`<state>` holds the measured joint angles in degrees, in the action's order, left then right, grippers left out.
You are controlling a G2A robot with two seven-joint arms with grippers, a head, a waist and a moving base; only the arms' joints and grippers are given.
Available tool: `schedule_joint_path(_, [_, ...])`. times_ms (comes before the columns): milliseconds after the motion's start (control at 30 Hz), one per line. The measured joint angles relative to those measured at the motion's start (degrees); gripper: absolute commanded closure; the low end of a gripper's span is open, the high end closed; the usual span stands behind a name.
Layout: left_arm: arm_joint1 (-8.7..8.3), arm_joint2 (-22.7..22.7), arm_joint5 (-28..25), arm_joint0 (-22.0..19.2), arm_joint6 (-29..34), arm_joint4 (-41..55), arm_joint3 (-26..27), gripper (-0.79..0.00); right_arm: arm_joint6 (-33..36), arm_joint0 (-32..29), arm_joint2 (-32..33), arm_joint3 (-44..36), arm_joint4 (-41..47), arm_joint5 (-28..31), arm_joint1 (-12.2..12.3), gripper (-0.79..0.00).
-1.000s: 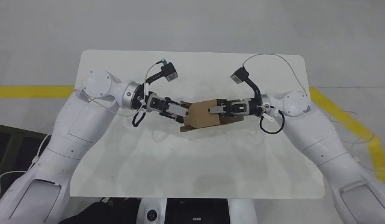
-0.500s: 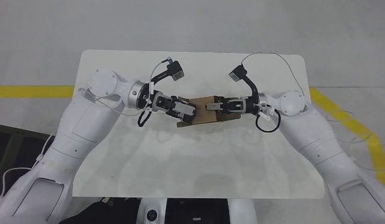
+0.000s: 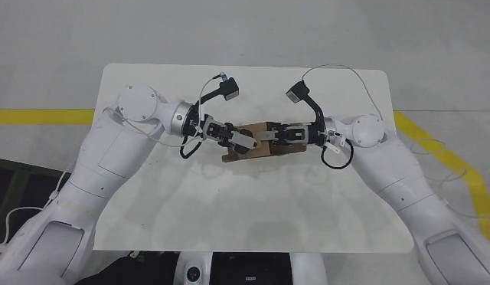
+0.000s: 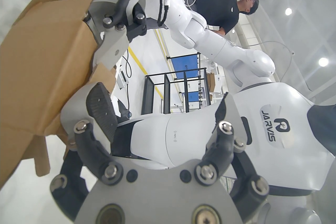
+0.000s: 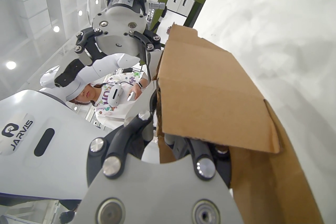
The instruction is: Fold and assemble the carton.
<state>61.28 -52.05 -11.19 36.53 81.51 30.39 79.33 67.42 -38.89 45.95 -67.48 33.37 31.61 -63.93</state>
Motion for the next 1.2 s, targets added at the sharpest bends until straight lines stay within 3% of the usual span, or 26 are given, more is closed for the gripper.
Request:
schedule_joint_path(367, [-0.62,-3.09,0.34,0.78,-0.82,-0.17,-1.28,-0.785,-0.75,-1.8,4.1,2.43,-2.07,-0.57,0.87,0.0])
schedule_joint_path(633, [-1.27,-4.45,1.48,2.33,-0.11,-1.82,-1.17,-0.785,0.18,-4.31,7.14,-0.43,-2.51,-1.89,1.84,0.0])
schedule_joint_path(1200, [-1.21,-4.45,0.85,1.6,1.12,-2.15,-1.71,-0.785,4.89,-4.98,4.05,-2.9,1.54,-3.0,0.06,0.0])
